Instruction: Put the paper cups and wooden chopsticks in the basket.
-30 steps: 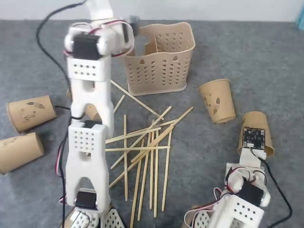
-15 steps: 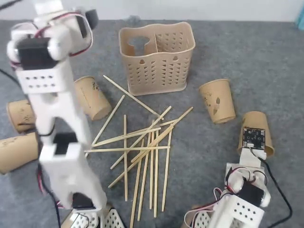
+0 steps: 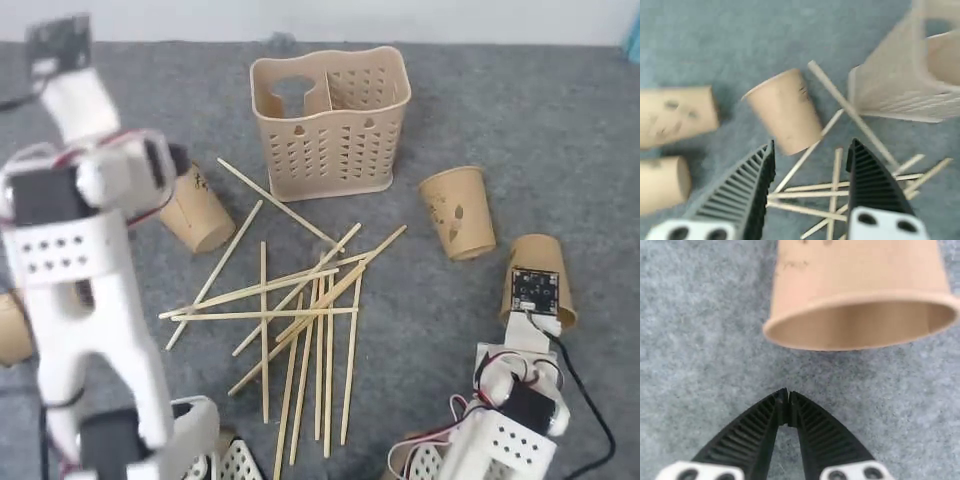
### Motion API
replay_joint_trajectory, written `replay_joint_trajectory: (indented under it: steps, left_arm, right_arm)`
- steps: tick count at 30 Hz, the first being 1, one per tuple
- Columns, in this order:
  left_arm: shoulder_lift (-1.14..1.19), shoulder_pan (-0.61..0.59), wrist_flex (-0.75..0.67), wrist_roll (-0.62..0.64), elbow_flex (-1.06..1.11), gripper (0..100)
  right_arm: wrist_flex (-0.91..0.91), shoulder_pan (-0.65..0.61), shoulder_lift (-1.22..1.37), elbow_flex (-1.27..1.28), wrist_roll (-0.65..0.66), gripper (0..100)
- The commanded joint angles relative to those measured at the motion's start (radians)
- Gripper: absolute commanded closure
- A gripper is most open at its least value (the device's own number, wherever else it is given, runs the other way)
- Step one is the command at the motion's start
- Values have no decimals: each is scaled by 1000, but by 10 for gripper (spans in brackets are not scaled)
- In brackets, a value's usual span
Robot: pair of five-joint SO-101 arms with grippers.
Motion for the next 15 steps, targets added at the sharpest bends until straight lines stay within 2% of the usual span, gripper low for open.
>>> replay_joint_trajectory:
  steps: [1, 4, 9, 12, 15]
  left_arm:
    - [-193, -138, -150, -110, 404, 783]
    - [-308, -224, -302, -222, 700, 783]
    - [-525, -381, -635, -362, 1148, 783]
    - [-643, -456, -703, -434, 1299, 783]
    - [-733, -466, -710, -454, 1415, 783]
  right_arm:
    - [-15, 39, -18, -17, 8, 987]
    - [-15, 42, -18, -18, 8, 987]
    - [-15, 39, -18, -18, 8, 987]
    - [-15, 41, -18, -18, 8, 987]
    - [-15, 42, -18, -18, 8, 987]
